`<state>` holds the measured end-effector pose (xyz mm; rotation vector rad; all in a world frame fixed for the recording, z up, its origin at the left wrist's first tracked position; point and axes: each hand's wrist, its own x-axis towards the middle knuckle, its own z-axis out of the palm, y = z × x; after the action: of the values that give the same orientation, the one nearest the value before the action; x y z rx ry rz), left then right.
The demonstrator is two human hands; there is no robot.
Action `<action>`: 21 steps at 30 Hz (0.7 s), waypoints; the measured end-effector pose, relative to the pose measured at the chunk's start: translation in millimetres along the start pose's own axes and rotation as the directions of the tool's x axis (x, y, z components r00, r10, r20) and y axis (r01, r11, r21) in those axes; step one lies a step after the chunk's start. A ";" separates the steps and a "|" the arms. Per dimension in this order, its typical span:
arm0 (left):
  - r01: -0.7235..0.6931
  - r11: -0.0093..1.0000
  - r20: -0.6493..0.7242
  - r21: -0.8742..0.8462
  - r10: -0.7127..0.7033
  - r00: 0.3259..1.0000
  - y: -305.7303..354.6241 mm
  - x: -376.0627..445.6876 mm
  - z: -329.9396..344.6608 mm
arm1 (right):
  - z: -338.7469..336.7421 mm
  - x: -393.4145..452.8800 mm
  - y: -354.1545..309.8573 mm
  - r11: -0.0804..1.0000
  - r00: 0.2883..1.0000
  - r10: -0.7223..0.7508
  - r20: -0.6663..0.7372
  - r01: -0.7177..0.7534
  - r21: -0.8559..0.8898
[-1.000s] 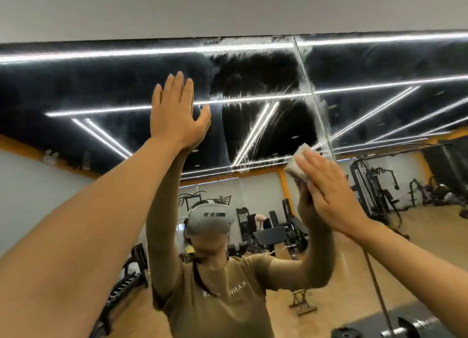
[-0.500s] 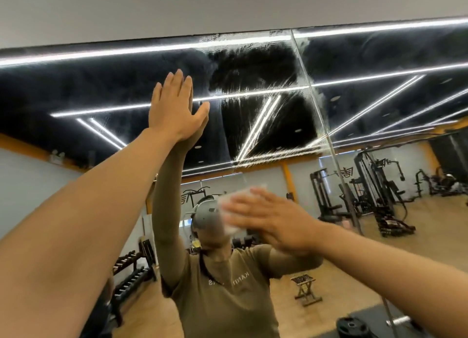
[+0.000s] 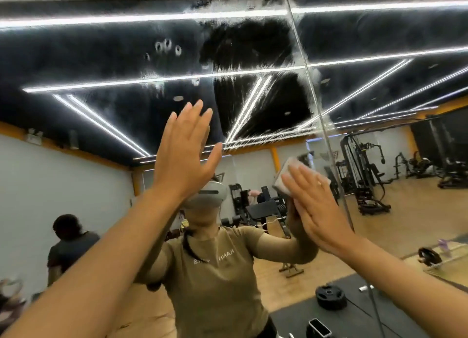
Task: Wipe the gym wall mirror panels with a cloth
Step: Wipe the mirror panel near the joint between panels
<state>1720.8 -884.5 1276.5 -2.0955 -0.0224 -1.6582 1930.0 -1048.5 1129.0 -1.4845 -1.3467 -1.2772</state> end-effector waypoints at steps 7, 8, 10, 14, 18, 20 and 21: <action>0.192 0.981 0.135 -0.009 -0.189 0.973 32.1 -147.6 23.6 | -16.2 -52.1 26.2 0.784 0.749 -0.467 0.469 0.597 -0.171; 0.203 0.979 0.140 0.001 -0.201 0.970 32.8 -156.2 24.7 | -20.4 -38.0 29.3 0.802 0.768 -0.452 0.453 0.572 -0.171; 0.207 0.978 0.145 0.028 -0.208 0.967 32.7 -163.5 24.7 | -25.8 -2.2 32.3 0.906 0.888 -0.317 0.332 0.387 -0.170; 0.203 0.978 0.137 0.048 -0.208 0.968 31.2 -162.8 26.6 | -25.4 83.7 26.4 0.988 0.985 0.137 -0.102 -0.143 -0.053; 0.203 0.977 0.116 0.065 -0.209 0.971 29.6 -164.2 28.3 | 0.7 97.9 -13.7 0.980 0.966 0.160 -0.202 -0.180 -0.087; 0.198 0.978 0.105 0.072 -0.205 0.973 29.5 -164.3 28.1 | 19.0 56.6 -32.3 0.992 0.996 -0.070 -0.053 0.064 -0.109; 0.195 0.978 0.101 0.070 -0.201 0.974 29.6 -164.5 27.8 | 26.2 28.0 -38.4 0.974 0.981 -0.190 0.050 0.194 -0.112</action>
<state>1710.3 -856.6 1109.7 -2.1952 -0.3212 -1.6306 1895.7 -1010.3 1146.7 -1.4927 -1.4934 -1.4776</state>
